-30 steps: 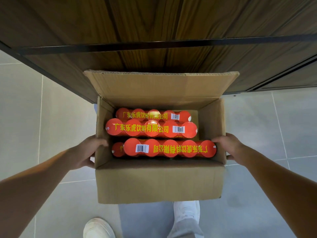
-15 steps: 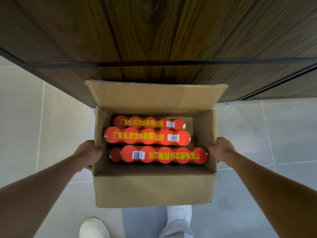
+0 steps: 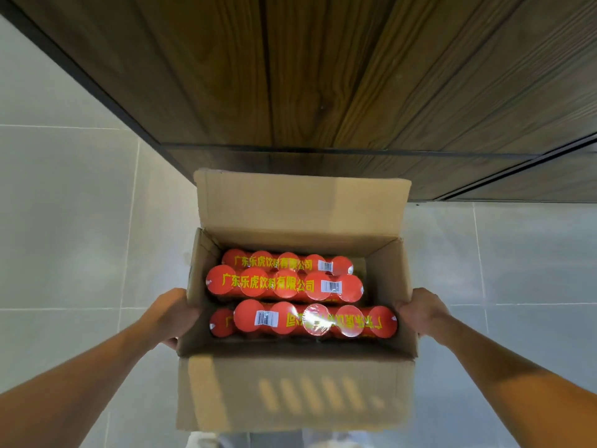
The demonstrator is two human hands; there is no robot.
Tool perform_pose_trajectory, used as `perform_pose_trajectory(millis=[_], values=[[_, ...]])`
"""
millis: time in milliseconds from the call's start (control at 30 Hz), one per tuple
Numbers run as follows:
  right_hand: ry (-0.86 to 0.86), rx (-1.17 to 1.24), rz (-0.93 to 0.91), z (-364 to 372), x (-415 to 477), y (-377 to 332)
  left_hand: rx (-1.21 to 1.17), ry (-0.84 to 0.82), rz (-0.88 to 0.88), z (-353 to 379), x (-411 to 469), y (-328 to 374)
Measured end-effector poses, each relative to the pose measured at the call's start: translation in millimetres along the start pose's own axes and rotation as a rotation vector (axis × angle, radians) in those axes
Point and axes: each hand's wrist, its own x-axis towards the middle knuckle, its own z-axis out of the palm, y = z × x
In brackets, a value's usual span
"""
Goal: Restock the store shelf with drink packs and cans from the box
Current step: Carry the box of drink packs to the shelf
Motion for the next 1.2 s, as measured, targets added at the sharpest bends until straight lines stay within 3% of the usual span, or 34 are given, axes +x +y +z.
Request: perform_pose_trajectory(millis=[200, 433, 633, 800, 933, 1200], values=[[0.004, 0.038, -0.046, -67.7, -146.1, 2.3, 0.08, 0.0, 0.218, -60.5, -135.0, -43.3], [0.088, -0.029, -0.119, -161.3, -315.9, -4.0, 0.033, 0.102, 0.289, -128.5, -311.9, -100.1], [0.126, -0.086, -0.292, -221.6, -412.4, -16.1, -0.129, 0.225, 0.249, -153.2, -444.3, -163.6], [0.118, -0.281, -0.524, -253.2, -467.9, -52.9, -0.221, 0.342, 0.104, -123.8, -524.4, -234.5], [0.08, -0.485, -0.673, -255.7, -519.3, -109.6, -0.454, 0.337, 0.033, -78.0, -583.7, -290.5], [0.028, -0.849, -0.979, -173.2, -623.4, -204.9, -0.863, 0.351, -0.219, 42.1, -670.2, -393.9]])
